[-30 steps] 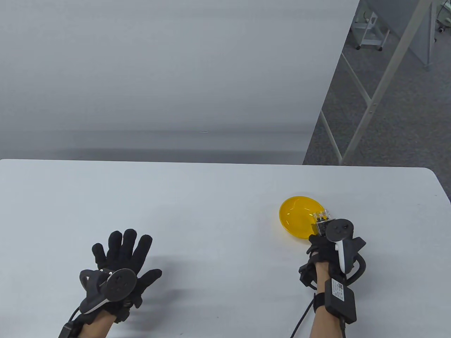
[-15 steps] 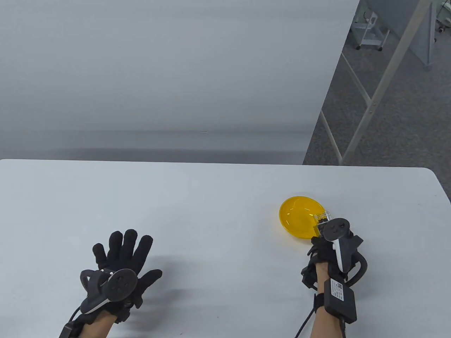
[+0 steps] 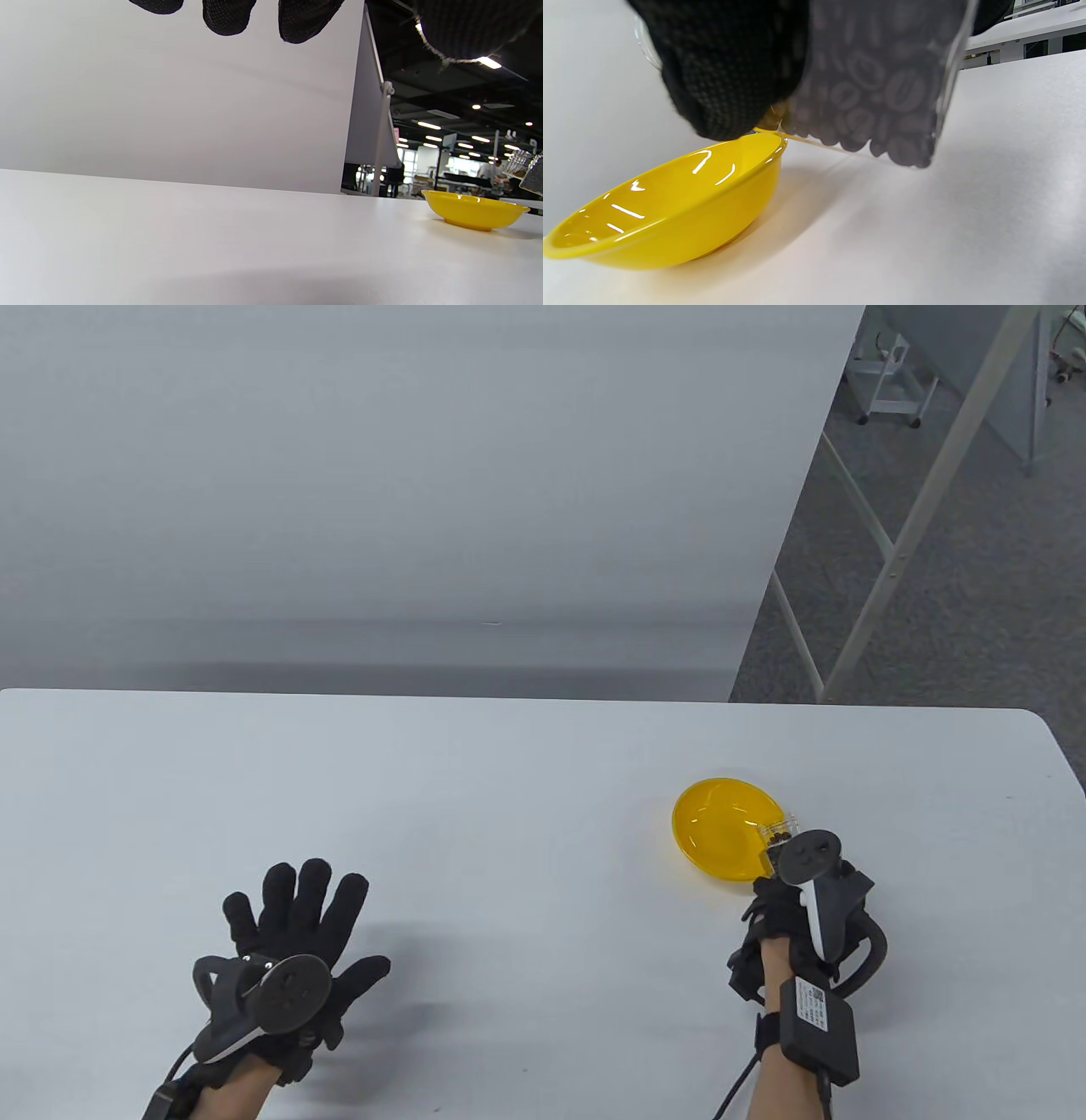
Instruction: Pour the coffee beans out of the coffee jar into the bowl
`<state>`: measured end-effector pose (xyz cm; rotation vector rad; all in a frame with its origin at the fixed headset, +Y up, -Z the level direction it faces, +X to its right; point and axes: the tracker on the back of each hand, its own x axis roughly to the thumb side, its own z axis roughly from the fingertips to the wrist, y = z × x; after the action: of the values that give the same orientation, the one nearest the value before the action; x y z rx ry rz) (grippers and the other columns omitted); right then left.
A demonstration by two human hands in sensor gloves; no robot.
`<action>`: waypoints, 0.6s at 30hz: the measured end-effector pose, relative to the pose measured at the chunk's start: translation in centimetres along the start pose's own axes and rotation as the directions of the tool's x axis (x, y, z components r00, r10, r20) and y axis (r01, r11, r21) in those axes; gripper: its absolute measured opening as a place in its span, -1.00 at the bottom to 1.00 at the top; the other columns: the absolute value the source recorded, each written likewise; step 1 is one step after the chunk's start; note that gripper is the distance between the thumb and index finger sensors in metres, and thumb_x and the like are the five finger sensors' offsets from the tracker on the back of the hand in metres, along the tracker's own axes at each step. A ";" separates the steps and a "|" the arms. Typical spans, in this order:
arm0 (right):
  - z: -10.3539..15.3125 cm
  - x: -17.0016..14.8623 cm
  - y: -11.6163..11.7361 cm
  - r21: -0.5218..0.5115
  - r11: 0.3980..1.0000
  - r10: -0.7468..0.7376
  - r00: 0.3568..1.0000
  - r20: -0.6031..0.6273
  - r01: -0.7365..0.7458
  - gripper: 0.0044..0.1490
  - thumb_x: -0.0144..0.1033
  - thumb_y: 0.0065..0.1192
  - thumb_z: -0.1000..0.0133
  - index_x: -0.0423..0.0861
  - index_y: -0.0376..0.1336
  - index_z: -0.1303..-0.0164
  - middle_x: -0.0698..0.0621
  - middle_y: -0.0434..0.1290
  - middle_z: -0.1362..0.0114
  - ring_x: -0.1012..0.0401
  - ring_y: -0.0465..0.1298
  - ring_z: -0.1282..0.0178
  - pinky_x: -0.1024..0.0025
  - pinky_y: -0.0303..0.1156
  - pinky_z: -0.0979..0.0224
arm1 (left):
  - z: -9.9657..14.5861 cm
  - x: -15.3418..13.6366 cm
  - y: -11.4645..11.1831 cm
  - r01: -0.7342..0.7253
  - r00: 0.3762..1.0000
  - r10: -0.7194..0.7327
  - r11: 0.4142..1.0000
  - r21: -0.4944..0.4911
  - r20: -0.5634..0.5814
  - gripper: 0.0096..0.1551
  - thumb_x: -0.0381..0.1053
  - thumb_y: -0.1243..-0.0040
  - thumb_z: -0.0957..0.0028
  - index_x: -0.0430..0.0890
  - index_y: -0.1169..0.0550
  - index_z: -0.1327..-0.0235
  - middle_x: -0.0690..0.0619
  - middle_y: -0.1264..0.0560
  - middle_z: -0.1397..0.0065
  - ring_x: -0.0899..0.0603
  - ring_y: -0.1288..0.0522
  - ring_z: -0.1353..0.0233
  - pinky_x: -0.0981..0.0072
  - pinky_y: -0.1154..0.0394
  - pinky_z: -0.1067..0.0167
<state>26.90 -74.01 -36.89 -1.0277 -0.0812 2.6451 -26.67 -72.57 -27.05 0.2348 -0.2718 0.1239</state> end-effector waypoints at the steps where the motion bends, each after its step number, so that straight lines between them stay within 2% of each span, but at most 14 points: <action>1: 0.0 0.0 0.0 -0.002 1.000 0.004 1.000 0.000 -0.004 0.20 -0.06 0.57 0.16 0.07 -0.22 -0.40 -0.22 0.05 -0.50 -0.21 0.24 -0.43 -0.30 0.13 -0.47 | 0.0 0.0 0.0 0.000 1.000 0.000 1.000 0.000 0.000 0.11 0.57 -0.02 0.15 0.01 -0.19 -0.61 -0.28 -0.03 -0.66 -0.65 0.00 -0.56 -0.71 0.17 -0.15; 18: 0.2 0.7 0.0 -0.038 0.993 0.110 0.994 0.010 -0.109 0.20 -0.08 0.59 0.18 0.11 -0.19 -0.40 -0.20 0.06 -0.50 -0.20 0.23 -0.44 -0.30 0.10 -0.48 | 0.0 0.1 -0.1 -0.006 1.000 0.006 1.000 -0.003 0.002 0.11 0.57 -0.02 0.15 0.01 -0.19 -0.61 -0.27 -0.03 -0.66 -0.65 0.00 -0.56 -0.71 0.18 -0.15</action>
<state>26.25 -73.73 -37.20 -1.0566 -0.0794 2.7588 -26.58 -72.65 -27.04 0.2316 -0.2752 0.1294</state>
